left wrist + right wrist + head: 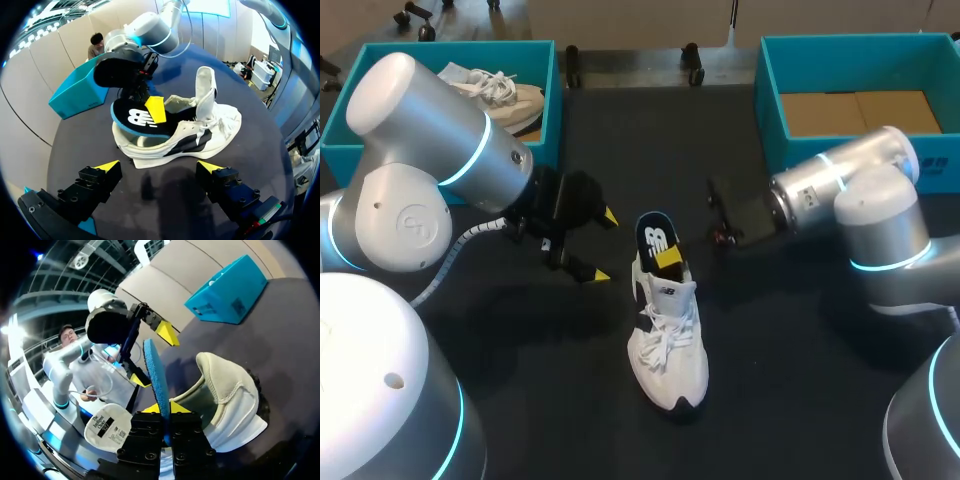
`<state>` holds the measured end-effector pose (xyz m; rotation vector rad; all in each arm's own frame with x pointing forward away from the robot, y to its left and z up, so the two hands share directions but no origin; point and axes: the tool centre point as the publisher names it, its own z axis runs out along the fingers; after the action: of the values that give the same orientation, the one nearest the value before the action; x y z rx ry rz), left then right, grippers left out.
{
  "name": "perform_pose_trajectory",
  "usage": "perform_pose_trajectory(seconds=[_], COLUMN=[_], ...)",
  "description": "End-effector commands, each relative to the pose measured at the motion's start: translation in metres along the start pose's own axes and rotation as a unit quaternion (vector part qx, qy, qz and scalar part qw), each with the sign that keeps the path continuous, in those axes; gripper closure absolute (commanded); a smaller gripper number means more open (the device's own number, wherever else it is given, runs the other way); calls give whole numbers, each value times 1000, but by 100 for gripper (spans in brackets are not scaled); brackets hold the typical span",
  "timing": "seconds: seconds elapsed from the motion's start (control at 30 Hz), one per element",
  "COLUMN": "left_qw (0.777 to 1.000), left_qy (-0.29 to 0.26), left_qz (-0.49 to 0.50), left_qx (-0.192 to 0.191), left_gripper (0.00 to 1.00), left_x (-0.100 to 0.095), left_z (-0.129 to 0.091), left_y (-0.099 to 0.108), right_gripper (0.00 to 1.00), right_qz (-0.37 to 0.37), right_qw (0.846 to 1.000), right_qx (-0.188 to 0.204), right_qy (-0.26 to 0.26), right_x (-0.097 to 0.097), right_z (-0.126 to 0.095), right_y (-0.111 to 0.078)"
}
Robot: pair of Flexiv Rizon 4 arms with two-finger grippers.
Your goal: Take the shoe out of the shoebox, open the shoe tongue, remove and reinsert the insole, then place the shoe into the shoebox
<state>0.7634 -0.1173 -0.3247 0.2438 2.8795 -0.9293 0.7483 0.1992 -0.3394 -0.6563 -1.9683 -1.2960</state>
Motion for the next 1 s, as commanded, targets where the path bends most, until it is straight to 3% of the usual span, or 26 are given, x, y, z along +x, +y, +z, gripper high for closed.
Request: perform_pose_trajectory(seconds=[0.03, 0.43, 0.47, 0.6, 1.0], left_qw=[1000, 1000, 1000, 1000, 1000], left_qy=[-1, -1, -1, -1, -1], left_qz=[1, 1, 1, 1, 1], left_qx=[-2, -2, -2, -2, -2], left_gripper=[0, 0, 0, 0, 0], left_x=[1, 1, 1, 1, 1], left_z=[0, 0, 0, 0, 0], left_y=[-1, -1, -1, -1, -1], right_gripper=[100, 100, 87, 75, 66], right_qz=[13, 43, 39, 24, 5], right_qw=[1000, 999, 999, 999, 999], right_qx=[5, 14, 13, 18, 39], right_qy=[-5, -2, -6, -17, -31], right_x=[6, 10, 10, 11, 8], right_z=[4, 13, 12, 9, 0], right_y=[-8, -20, -17, -5, 16])
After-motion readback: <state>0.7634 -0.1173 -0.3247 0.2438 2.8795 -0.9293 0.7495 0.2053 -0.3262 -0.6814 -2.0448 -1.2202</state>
